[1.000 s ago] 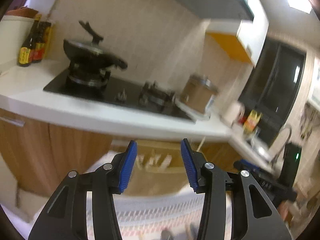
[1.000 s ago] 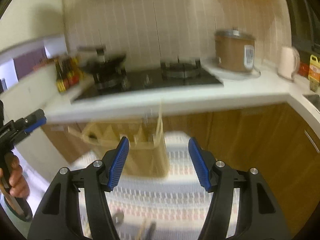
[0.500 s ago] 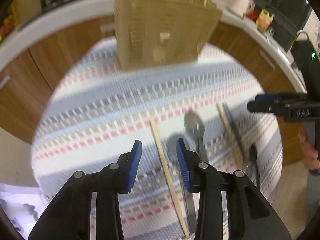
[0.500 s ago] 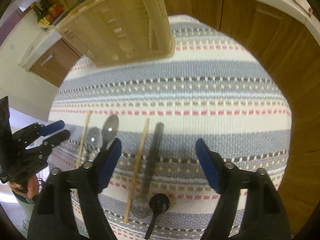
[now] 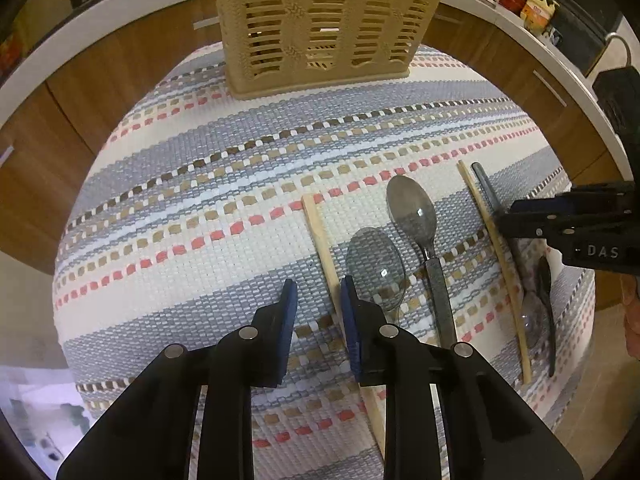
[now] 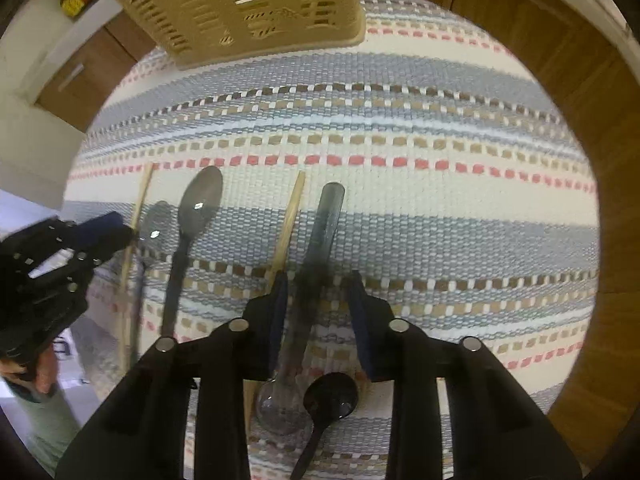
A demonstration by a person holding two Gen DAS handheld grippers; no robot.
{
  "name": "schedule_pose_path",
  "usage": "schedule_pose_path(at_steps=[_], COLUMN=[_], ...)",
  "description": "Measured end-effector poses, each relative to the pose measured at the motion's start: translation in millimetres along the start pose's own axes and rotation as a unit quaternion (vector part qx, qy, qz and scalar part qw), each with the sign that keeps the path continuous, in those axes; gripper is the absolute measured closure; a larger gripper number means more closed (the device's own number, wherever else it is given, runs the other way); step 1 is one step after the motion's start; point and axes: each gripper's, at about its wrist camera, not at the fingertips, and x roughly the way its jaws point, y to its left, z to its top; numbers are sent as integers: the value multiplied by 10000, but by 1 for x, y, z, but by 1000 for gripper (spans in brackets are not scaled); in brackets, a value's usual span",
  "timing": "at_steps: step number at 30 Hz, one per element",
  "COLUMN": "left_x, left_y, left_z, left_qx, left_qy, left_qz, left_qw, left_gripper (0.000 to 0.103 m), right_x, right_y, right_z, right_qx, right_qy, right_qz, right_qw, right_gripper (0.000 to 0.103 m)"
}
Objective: Organize utensils
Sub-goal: 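Close the left gripper on a wooden chopstick while the right grips the dark grey utensil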
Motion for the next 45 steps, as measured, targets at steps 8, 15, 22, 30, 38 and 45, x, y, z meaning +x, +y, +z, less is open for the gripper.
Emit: schedule_pose_path(at_steps=[8, 15, 22, 30, 38, 45], left_x=[2, 5, 15, 18, 1, -34], left_y=[-8, -13, -32, -47, -42, -32], left_z=[4, 12, 29, 33, 29, 29], left_qx=[68, 188, 551, 692, 311, -72], left_qy=[-2, 234, 618, 480, -45, -618], left_qz=[-13, 135, 398, 670, 375, 177], left_qw=[10000, 9995, 9958, 9942, 9988, 9979], left_gripper=[87, 82, 81, 98, 99, 99], right_x=[6, 7, 13, 12, 4, -5], right_y=[29, 20, 25, 23, -1, -14], right_z=[-7, 8, 27, 17, 8, 2], right_qx=[-301, -360, -474, -569, -359, -245], right_qy=[-110, 277, 546, 394, 211, 2], right_qz=[-558, -497, -473, -454, -14, 268], right_qw=[9979, 9977, 9963, 9966, 9991, 9993], right_gripper=[83, 83, 83, 89, 97, 101])
